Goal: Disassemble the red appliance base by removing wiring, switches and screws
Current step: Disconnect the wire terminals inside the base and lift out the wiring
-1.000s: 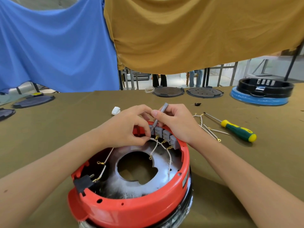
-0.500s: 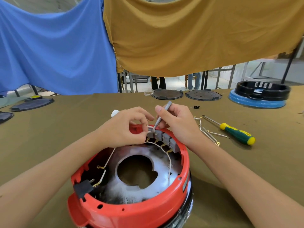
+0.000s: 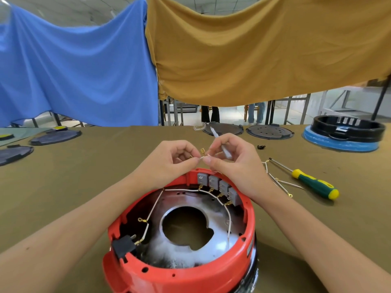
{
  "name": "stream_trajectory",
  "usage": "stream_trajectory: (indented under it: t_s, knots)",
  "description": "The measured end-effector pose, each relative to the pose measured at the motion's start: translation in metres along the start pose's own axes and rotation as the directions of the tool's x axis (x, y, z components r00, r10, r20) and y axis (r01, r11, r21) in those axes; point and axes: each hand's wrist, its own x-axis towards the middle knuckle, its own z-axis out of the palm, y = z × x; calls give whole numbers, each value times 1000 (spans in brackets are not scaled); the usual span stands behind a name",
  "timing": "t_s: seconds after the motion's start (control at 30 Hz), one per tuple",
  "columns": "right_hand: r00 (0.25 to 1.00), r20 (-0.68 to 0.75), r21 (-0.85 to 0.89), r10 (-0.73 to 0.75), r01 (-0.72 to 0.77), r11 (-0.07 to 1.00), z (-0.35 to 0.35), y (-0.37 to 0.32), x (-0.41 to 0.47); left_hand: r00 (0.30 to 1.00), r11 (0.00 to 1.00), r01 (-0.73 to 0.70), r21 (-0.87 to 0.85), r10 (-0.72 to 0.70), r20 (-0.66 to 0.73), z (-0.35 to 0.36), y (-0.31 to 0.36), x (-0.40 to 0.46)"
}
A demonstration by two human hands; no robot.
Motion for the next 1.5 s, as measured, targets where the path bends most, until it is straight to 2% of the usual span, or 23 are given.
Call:
stream_trajectory:
  t_s: [0.17,0.27,0.43,0.63,0.73,0.9,1.0,1.17,1.33,1.5]
  knots:
    - [997,-41,169,59,-51,984,0,1,-1,1000,992,17,-126,-20,-18,-2,-1,0]
    - [991,-44,221,125,-112,969,0,0,-1,998,983,53,-177,-50,22,-3,-3,2]
    - [989,24,204,147,-149,968,-2,-6,0,991,958,125,-257,-108,79,-4,-3,3]
    - [959,162,354,233,-277,893,-6,-12,3,981,946,156,-284,-115,157,-7,-2,3]
    - [954,143,388,262,-298,872,-6,-11,3,982,937,162,-308,-122,146,-7,-3,2]
    - [976,-27,337,218,-196,921,-8,-9,1,986,926,151,-346,-117,116,-8,-4,2]
    - [985,-24,300,172,-157,941,-8,-9,1,986,921,160,-355,-128,110,-7,-3,2]
    - [996,6,137,88,-88,987,0,-9,-3,986,938,153,-310,-123,115,-7,-1,2]
    - [992,-91,149,84,-70,986,4,-7,-4,980,942,167,-291,-126,153,-7,-2,2]
    - [979,-123,199,161,-135,971,3,-5,-4,982,942,166,-291,-130,137,-7,-3,3]
